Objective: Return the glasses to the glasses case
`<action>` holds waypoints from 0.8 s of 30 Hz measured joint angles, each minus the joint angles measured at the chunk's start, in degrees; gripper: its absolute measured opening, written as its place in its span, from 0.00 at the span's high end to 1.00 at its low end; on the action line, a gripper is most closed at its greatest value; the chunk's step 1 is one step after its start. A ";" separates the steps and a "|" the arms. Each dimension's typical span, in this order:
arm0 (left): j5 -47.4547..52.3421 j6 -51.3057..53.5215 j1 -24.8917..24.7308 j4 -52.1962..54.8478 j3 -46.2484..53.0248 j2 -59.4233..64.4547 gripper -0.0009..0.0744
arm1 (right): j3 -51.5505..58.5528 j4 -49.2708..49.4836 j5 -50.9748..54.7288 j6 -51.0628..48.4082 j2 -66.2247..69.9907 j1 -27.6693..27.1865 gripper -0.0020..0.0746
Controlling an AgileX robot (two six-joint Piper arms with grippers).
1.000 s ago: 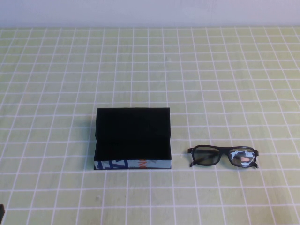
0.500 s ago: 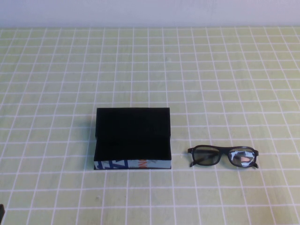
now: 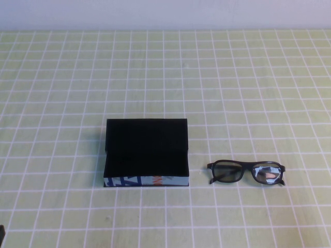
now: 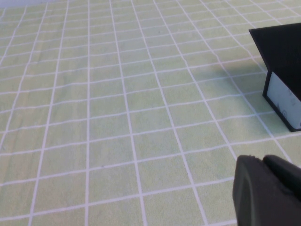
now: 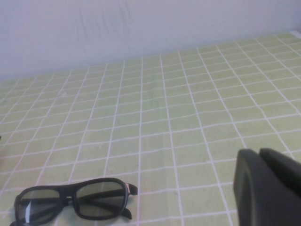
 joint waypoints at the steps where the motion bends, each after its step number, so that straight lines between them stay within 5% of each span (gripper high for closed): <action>1: 0.00 0.00 0.00 0.00 0.00 0.00 0.99 | 0.00 0.00 0.00 0.00 0.00 0.00 1.00; 16: -1.21 0.13 0.00 0.00 0.00 0.00 0.99 | 0.09 0.00 -15.64 0.00 0.00 0.00 1.00; 24: -17.26 -0.97 0.00 -0.24 0.00 0.00 0.99 | 0.09 0.39 -21.63 0.00 0.00 0.00 1.00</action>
